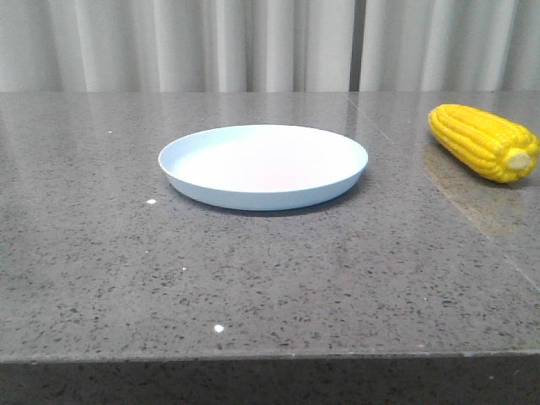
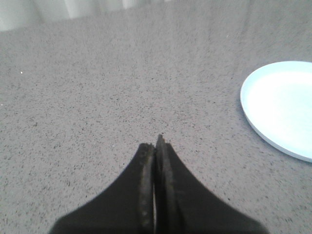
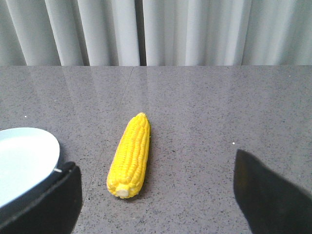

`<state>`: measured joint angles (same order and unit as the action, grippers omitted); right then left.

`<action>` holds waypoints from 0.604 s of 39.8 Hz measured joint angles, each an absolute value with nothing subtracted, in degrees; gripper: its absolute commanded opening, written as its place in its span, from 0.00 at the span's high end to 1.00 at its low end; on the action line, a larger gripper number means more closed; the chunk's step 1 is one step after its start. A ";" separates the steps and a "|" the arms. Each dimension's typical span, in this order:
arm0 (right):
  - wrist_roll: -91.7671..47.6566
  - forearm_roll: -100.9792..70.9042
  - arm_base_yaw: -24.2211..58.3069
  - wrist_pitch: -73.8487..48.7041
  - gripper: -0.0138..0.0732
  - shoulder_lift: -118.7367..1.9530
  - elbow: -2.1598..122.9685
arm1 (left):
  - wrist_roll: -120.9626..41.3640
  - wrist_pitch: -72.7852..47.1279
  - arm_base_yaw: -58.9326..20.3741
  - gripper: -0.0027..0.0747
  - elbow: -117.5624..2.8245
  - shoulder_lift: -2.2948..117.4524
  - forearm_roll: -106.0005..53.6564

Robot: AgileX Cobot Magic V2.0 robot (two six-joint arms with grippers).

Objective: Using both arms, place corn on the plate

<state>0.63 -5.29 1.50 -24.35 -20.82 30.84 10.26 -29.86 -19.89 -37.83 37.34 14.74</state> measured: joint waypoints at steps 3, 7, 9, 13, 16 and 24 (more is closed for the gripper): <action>0.63 -5.29 1.50 -24.35 0.09 -20.82 30.84 | 10.36 -28.75 -19.89 0.99 -34.09 31.67 14.52; 0.63 -5.29 1.50 -24.35 0.09 -20.82 30.84 | 10.36 -28.56 -19.89 0.99 -29.39 23.94 13.90; 0.63 -5.29 1.50 -24.35 0.09 -20.82 30.84 | 10.36 -28.56 -19.89 0.99 -27.63 20.55 12.81; 0.63 -5.29 1.50 -24.35 0.09 -20.82 30.84 | 10.36 -28.56 -19.89 0.99 -24.84 14.37 10.98; 0.63 -5.29 1.50 -24.35 0.09 -20.82 30.84 | 10.36 -28.56 -19.89 0.99 -23.32 10.21 10.33; 0.63 -5.29 1.50 -24.35 0.09 -20.82 30.84 | 10.36 -28.50 -19.89 0.99 -22.40 6.39 10.14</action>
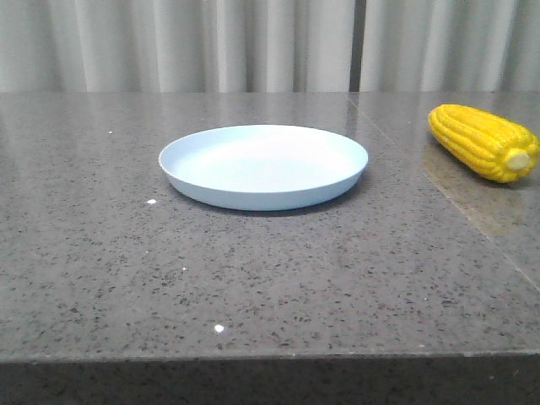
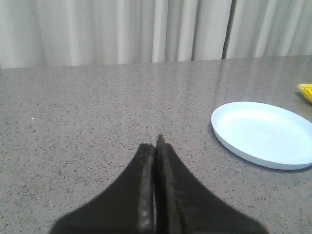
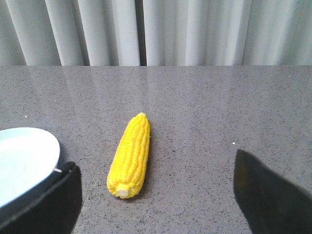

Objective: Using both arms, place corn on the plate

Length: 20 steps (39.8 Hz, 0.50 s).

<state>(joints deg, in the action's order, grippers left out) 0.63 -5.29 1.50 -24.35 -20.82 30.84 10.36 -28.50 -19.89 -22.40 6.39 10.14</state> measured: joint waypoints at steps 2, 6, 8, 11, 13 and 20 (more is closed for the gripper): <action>0.63 -5.29 1.50 -24.23 0.09 -20.82 30.84 | 10.36 -28.50 -19.89 0.99 -22.40 6.39 10.14; 0.63 -5.29 1.50 -22.84 0.09 -20.82 30.84 | 10.36 -28.50 -19.89 0.99 -22.40 6.36 10.14; 0.63 -5.29 1.50 -22.40 0.09 -21.09 31.30 | 10.36 -28.50 -19.89 0.99 -22.40 6.36 10.14; 0.63 -5.16 1.50 -22.46 0.09 -22.48 33.09 | 10.36 -28.50 -19.89 0.99 -22.40 6.36 10.14; 0.63 -4.92 1.50 -22.93 0.09 -24.74 34.97 | 10.36 -28.50 -19.89 0.99 -22.40 6.36 10.14; 0.63 -4.43 1.50 -29.91 0.09 -36.80 44.07 | 10.36 -28.50 -19.89 0.99 -22.40 6.36 10.14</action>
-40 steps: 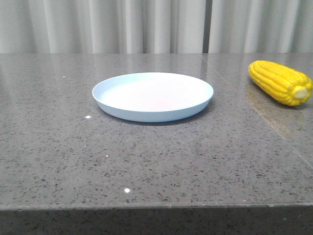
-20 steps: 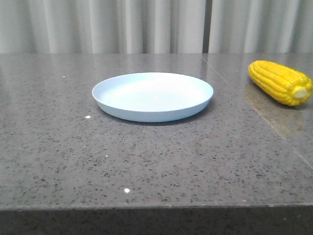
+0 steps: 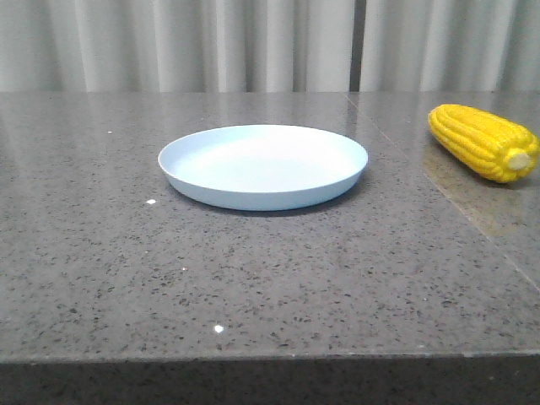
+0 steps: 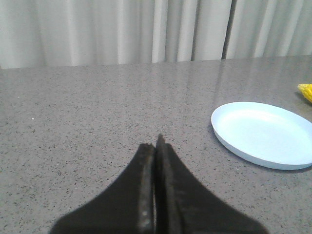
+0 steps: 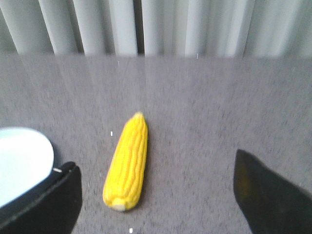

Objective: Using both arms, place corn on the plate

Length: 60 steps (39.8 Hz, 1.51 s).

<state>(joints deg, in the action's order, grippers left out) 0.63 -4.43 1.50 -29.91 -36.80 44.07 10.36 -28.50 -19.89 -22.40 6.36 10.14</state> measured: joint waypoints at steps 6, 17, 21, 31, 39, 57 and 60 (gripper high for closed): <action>0.63 -4.43 1.50 -35.66 0.09 -48.05 49.33 | 10.36 -28.50 -19.89 0.99 -22.40 6.36 10.14; 0.63 -5.38 3.11 -36.58 0.09 -65.87 55.27 | 10.36 -28.50 -19.89 0.99 -22.40 6.36 10.14; 0.63 -6.16 4.27 -36.67 0.09 -71.91 58.84 | 10.36 -28.50 -19.89 0.99 -22.40 6.36 10.05; 0.63 -7.50 4.80 -39.57 0.09 -85.65 69.57 | 10.36 -28.50 -19.89 0.99 -22.40 6.36 10.05; 0.63 -9.30 4.80 -44.83 0.09 -95.86 76.60 | 10.36 -28.50 -19.89 0.99 -22.40 6.36 10.05; 0.63 -10.69 4.87 -52.22 0.67 -99.26 79.89 | 10.36 -28.50 -19.89 0.99 -22.40 6.36 10.05; 0.63 -10.69 4.87 -52.22 0.70 -99.26 79.99 | 10.36 -28.50 -19.89 0.99 -22.40 6.36 10.05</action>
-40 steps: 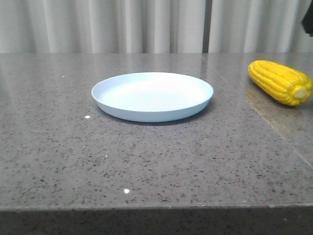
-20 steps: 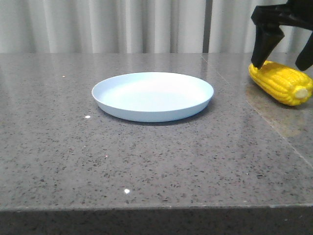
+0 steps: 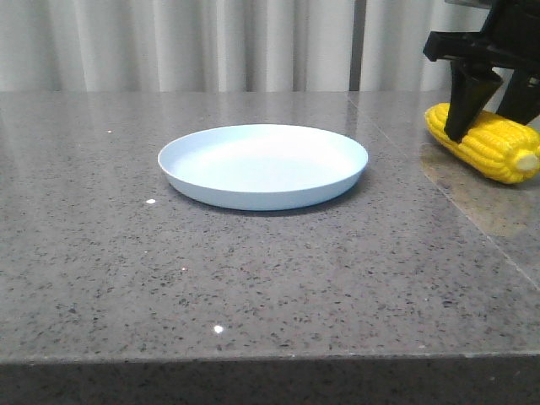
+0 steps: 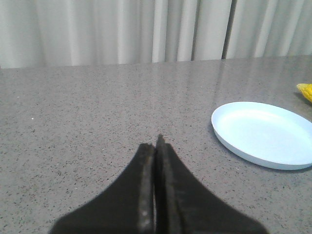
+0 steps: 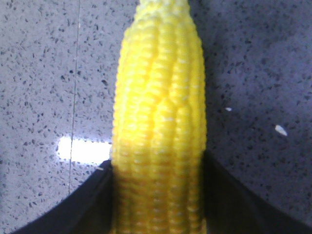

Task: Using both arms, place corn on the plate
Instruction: 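Lift the corn with the right gripper and carry it over the plate, then lower the corn onto the plate and open the right gripper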

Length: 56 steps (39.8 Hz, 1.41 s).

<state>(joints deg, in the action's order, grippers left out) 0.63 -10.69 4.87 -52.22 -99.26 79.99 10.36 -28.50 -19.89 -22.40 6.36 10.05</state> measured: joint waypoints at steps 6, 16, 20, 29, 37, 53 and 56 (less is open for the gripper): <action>1.23 -10.69 4.87 -53.23 0.69 -98.88 80.02 | 10.36 -28.50 -19.89 0.99 -22.40 6.36 10.05; 8.33 -9.87 8.43 -54.02 0.69 -92.46 81.14 | 10.36 -28.50 -19.89 0.99 -22.40 6.36 10.05; 11.75 -7.87 12.71 -55.41 0.69 -91.79 83.28 | 10.36 -28.50 -19.89 0.99 -22.40 6.36 10.05; 22.85 -2.63 25.66 -55.65 0.69 -94.04 88.72 | 10.36 -28.50 -19.89 0.99 -22.40 6.36 10.05; 29.23 -2.13 34.64 -56.01 0.69 -101.13 94.87 | 10.36 -28.50 -19.89 0.99 -22.40 6.36 10.05; 35.27 0.00 36.18 -56.38 0.69 -107.84 95.83 | 10.36 -28.50 -19.89 0.99 -22.40 6.36 10.05; 35.51 0.57 36.18 -56.76 0.69 -108.34 95.83 | 10.36 -28.50 -19.89 0.99 -22.40 6.36 10.05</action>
